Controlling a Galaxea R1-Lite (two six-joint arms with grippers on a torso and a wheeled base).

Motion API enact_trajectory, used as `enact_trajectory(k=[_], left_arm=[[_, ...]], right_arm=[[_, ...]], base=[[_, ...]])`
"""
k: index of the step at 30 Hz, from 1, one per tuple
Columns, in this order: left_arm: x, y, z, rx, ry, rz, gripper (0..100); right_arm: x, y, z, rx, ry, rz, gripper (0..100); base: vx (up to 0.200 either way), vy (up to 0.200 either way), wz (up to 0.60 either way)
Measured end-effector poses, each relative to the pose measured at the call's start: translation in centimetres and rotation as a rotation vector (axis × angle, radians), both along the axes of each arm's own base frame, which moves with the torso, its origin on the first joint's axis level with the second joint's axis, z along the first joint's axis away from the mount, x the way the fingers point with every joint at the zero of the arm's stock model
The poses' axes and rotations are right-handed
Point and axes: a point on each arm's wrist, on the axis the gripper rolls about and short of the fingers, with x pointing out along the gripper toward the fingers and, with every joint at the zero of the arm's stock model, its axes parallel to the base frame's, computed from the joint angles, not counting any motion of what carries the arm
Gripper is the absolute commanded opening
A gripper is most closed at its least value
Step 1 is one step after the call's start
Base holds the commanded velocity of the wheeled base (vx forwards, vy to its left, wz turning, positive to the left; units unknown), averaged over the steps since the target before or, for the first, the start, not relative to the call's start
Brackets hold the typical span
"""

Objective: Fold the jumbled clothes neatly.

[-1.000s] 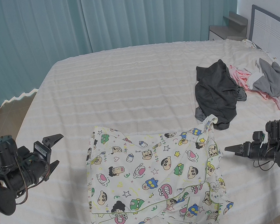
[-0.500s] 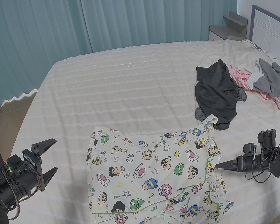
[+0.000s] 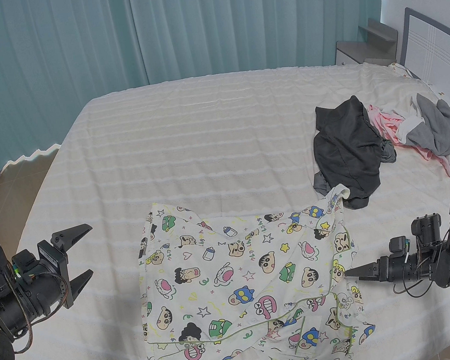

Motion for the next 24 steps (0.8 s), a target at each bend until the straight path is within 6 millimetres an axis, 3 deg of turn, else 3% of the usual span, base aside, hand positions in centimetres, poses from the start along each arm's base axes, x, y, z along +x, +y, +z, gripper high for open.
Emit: enact_trajectory(k=[11, 12, 24], left_arm=[[0.2, 0.0, 0.0, 0.001, 0.002, 0.003, 100], [0.2, 0.0, -0.1, 0.001, 0.003, 0.004, 100], [0.2, 0.0, 0.0, 0.002, 0.001, 0.01, 100]], right_arm=[[-0.1, 0.6, -1.1, -0.003, 0.034, 0.017, 100], [0.0, 0.6, -1.1, -0.004, 0.035, 0.017, 0], [0.1, 0.8, -1.3, -0.006, 0.039, 0.023, 0]], base=[[0.0, 0.0, 0.0], [0.0, 0.0, 0.0], [0.0, 0.0, 0.0]])
